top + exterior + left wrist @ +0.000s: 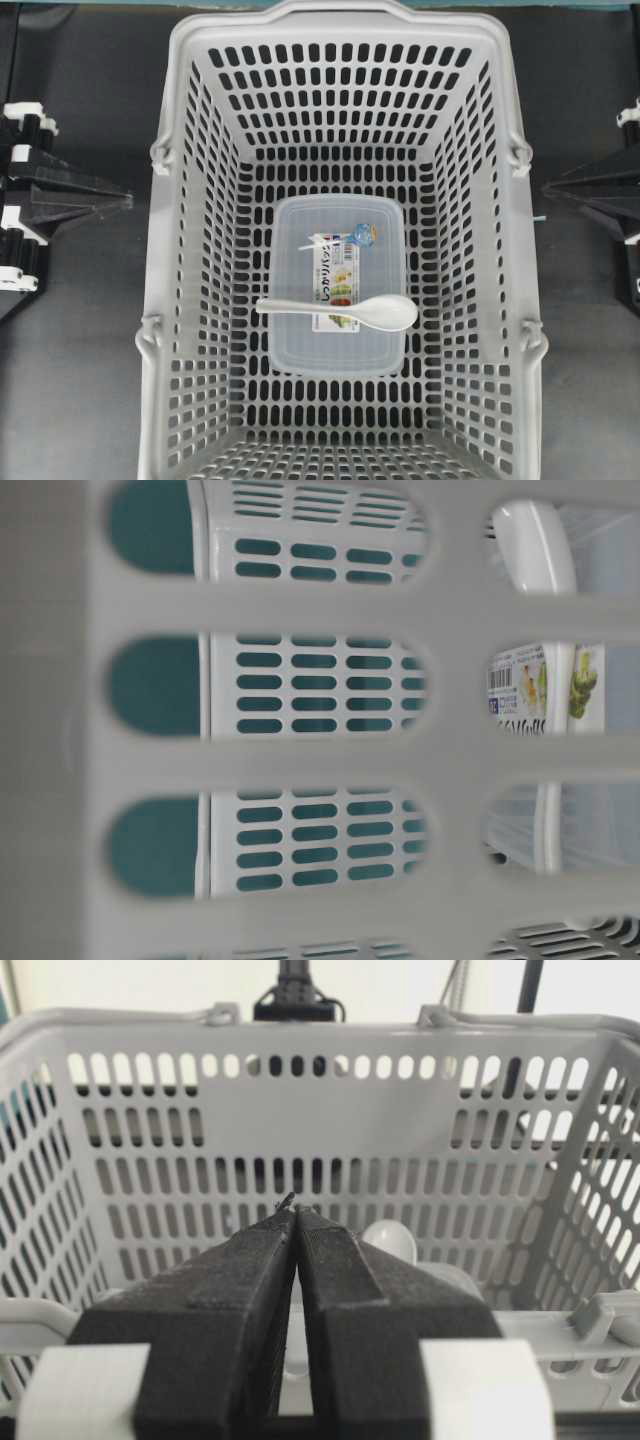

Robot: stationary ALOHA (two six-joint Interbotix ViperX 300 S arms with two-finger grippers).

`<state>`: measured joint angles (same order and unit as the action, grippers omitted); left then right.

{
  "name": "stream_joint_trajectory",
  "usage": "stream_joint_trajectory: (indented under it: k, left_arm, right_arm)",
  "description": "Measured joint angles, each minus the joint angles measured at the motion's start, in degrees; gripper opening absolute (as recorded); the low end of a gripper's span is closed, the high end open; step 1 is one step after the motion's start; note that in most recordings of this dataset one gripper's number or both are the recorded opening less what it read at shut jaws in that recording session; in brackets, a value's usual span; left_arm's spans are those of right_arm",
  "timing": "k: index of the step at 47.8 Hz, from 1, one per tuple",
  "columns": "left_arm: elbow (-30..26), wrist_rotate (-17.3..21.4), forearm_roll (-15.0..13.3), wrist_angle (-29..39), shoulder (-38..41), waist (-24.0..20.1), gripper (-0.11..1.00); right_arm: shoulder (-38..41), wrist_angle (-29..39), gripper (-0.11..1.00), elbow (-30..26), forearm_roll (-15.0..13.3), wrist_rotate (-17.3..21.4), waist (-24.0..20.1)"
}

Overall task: Pick up the chinese spoon from the shopping basket with the left arm.
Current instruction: 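Move the left gripper over the basket toward the white spoon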

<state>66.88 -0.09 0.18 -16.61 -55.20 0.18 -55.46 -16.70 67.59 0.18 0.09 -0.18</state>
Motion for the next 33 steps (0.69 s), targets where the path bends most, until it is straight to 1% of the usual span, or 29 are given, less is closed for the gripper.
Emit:
stream_joint_trajectory:
  k: [2, 4, 5, 6, 12, 17, 25, 33]
  left_arm:
    - [0.1, -0.1, 0.0, 0.0, 0.0, 0.1, 0.04]
    - [-0.6, -0.8, 0.8, 1.7, 0.0, 0.1, 0.0]
    - [-1.1, -1.3, 1.1, 2.7, 0.0, 0.1, 0.0]
    - [-1.8, -1.8, 1.6, 3.7, 0.0, 0.1, 0.0]
    - [-6.0, -4.0, 2.1, 11.4, 0.4, 0.4, 0.0]
    - [-10.1, -4.1, 2.1, 17.4, 1.8, 1.7, 0.0]
    - [-16.7, -4.1, 2.1, 25.7, 6.8, 4.7, 0.0]
    - [-23.6, -3.9, 2.2, 32.3, 13.8, 6.2, 0.0]
  right_arm:
    - [-0.1, 0.1, 0.02, 0.0, 0.0, 0.0, 0.1]
    - [-0.1, 0.1, 0.03, 0.2, 0.1, 0.1, 0.1]
    - [-0.1, 0.3, 0.0, 0.2, 0.1, 0.2, 0.1]
    - [-0.1, 0.4, -0.01, 0.3, 0.1, 0.2, 0.1]
    - [0.0, 1.7, -0.01, 0.4, 0.1, 0.6, 0.2]
    - [-0.1, 2.0, -0.01, 0.4, 0.1, 1.4, 0.1]
    - [0.0, 2.1, -0.01, 0.4, 0.2, 2.0, 0.1]
    - [-0.2, 2.1, -0.01, 0.4, 0.2, 2.1, -0.3]
